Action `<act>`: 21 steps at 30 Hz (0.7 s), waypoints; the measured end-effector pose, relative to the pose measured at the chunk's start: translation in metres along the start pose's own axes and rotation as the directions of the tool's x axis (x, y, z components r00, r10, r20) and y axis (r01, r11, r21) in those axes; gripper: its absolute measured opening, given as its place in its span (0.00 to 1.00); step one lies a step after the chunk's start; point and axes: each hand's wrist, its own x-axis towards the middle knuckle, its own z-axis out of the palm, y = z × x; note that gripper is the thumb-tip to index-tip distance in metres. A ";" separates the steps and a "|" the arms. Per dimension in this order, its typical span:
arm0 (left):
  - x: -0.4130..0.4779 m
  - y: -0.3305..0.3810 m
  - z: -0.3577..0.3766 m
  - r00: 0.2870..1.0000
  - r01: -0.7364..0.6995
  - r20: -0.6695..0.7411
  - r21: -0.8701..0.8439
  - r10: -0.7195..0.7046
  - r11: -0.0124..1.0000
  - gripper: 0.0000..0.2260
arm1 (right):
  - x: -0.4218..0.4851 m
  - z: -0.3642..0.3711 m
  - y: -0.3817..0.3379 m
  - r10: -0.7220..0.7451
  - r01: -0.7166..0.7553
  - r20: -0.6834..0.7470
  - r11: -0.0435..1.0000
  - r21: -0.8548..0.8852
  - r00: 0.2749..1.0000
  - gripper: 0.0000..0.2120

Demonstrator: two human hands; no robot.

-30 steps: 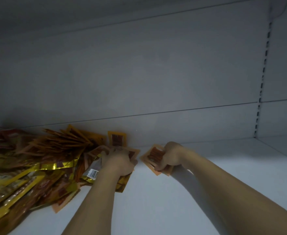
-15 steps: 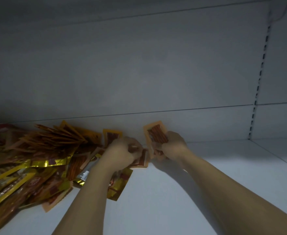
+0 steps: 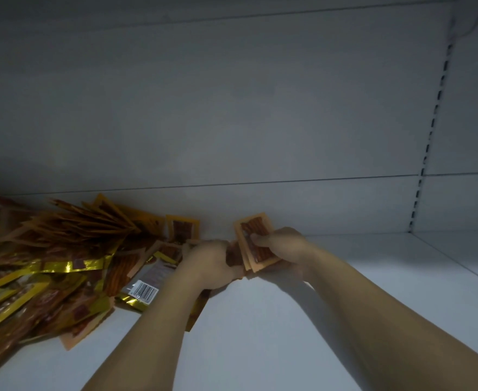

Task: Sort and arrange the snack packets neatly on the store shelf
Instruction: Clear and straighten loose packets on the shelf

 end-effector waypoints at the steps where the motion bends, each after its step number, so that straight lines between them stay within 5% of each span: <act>1: -0.001 0.002 0.000 1.000 -0.013 0.005 0.000 0.013 1.000 0.18 | -0.001 0.001 0.000 0.010 -0.011 0.020 0.999 0.042 1.000 0.13; 6: 0.001 0.001 0.000 0.998 -0.059 -0.019 -0.071 0.058 0.996 0.10 | 0.001 0.005 0.005 0.025 -0.053 0.104 0.960 0.274 0.994 0.09; 11: 0.003 0.007 -0.001 0.997 -0.074 -0.036 -0.341 0.065 0.937 0.15 | 0.005 0.007 0.009 -0.064 0.071 -0.047 0.984 0.164 0.997 0.04; 17: 0.006 0.015 -0.008 0.981 -0.001 -0.121 -0.781 -0.149 0.624 0.32 | 0.012 -0.006 0.002 -0.300 0.313 -0.184 0.949 0.042 0.936 0.06; 21: 0.003 0.018 -0.006 0.987 -0.156 -0.150 -0.886 0.048 0.437 0.11 | 0.009 -0.004 0.000 -0.393 0.407 -0.147 0.910 0.078 0.908 0.09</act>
